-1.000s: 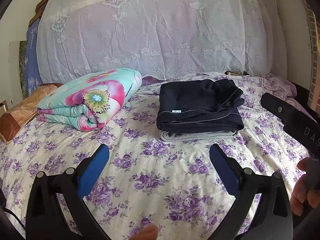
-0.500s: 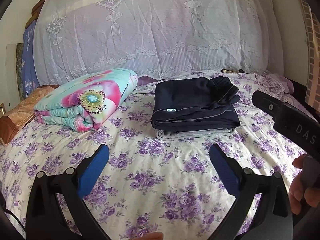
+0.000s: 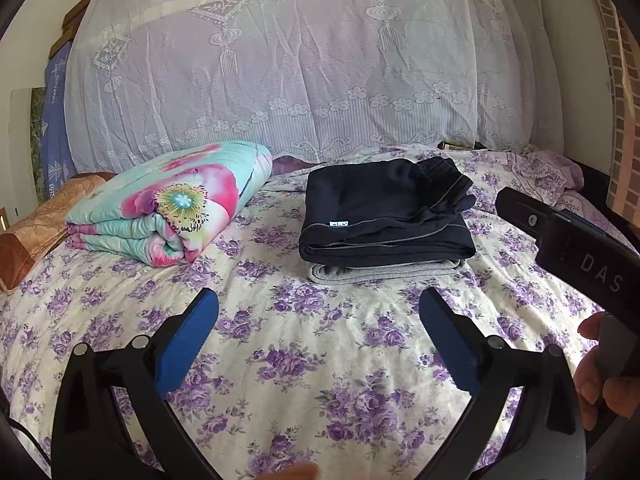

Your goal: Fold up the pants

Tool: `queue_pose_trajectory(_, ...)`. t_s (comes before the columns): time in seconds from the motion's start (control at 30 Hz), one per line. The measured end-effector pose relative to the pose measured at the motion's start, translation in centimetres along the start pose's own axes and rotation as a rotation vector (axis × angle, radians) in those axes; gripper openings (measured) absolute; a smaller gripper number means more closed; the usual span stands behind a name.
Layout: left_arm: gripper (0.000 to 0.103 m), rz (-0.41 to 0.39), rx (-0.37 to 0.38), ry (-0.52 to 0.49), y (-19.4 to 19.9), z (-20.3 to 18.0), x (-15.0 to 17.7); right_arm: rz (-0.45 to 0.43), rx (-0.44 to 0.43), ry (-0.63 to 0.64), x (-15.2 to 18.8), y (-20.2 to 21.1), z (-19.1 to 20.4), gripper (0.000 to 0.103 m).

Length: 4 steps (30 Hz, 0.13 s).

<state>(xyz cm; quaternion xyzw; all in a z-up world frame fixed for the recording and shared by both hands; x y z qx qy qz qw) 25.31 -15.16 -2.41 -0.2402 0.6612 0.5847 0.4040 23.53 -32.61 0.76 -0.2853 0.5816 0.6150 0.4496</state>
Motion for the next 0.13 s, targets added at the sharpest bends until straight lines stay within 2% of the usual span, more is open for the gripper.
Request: queue_pose_trajectory(0.13, 0.098, 0.015, 0.008, 0.01, -0.29, 0.23, 0.05, 0.003, -0.001, 0.0, 0.13, -0.1, 0.04, 0.094)
Point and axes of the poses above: each gripper's, at about its wrist camera, not at the fingertips, and y roughly against the way its jaws point, z to its left, x to its underside, the point moved 5 cm from there along -y, roughly the way its jaws point, and after that the axes turned 10 degrees about z, right-handed, at the moved point
